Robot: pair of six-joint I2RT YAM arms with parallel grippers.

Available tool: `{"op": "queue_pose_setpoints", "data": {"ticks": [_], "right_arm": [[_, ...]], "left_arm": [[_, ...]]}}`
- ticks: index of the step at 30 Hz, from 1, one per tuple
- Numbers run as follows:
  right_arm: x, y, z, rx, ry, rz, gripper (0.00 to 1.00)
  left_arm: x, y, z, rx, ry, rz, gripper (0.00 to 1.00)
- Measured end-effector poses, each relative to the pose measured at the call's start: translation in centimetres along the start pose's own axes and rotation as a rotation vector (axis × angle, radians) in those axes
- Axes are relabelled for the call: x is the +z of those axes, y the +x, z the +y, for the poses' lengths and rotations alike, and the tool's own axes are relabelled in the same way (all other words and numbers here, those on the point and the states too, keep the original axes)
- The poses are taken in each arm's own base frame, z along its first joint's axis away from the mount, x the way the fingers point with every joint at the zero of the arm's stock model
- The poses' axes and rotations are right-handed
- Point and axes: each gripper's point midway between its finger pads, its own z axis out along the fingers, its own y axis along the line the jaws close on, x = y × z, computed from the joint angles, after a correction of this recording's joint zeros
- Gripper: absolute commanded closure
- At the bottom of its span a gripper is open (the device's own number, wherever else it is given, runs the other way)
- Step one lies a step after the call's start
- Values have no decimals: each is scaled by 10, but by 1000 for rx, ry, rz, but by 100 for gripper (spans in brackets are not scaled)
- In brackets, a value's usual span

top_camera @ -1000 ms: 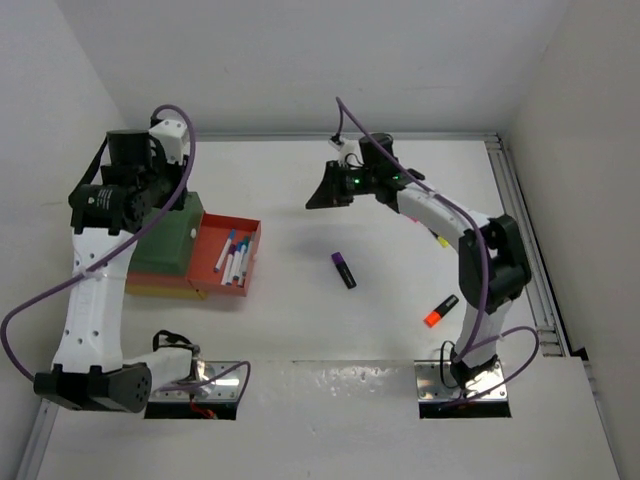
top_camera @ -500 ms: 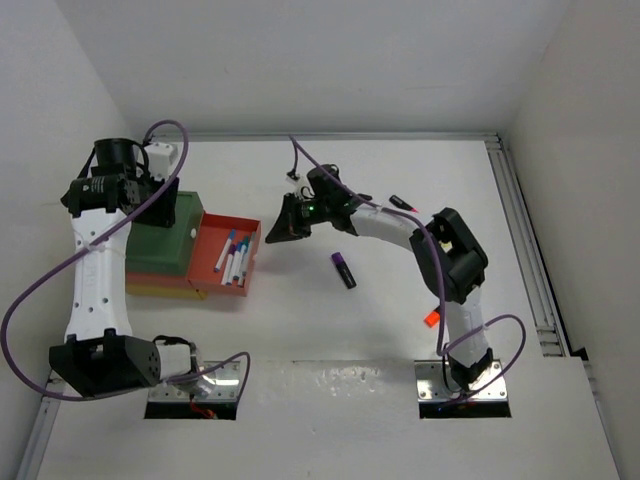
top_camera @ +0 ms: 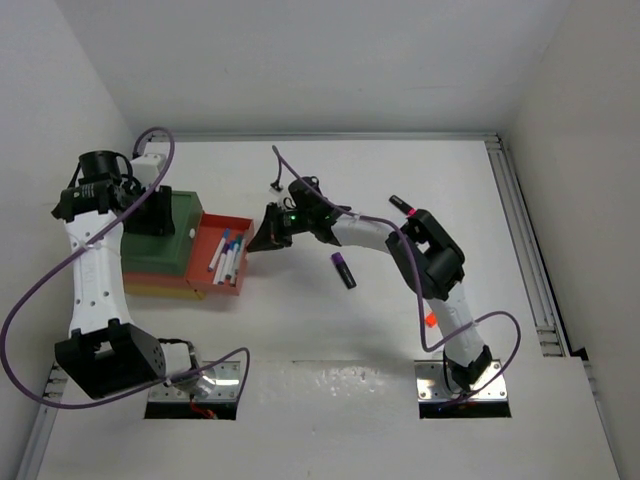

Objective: Sort the stationery into containers
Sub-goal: Close the drawer in the storage box.

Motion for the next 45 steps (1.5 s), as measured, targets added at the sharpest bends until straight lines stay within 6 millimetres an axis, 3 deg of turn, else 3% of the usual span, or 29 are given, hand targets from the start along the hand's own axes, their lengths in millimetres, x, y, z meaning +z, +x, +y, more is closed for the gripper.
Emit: {"op": "queue_pose_setpoints", "data": {"ticks": [10, 27, 30, 36, 45], "right_arm": [[40, -15, 8, 67, -106, -34, 100], [94, -23, 50, 77, -303, -81, 100], [99, -21, 57, 66, -323, -80, 97], [103, -16, 63, 46, -354, -77, 74], [94, -21, 61, 22, -378, -90, 71]], "left_arm": [[5, -6, -4, 7, 68, -77, 49], [20, -21, 1, -4, 158, -140, 52], [22, -23, 3, -7, 172, -147, 54], [22, -23, 4, -5, 186, -153, 57], [21, -27, 6, -8, 206, -151, 59]]}}
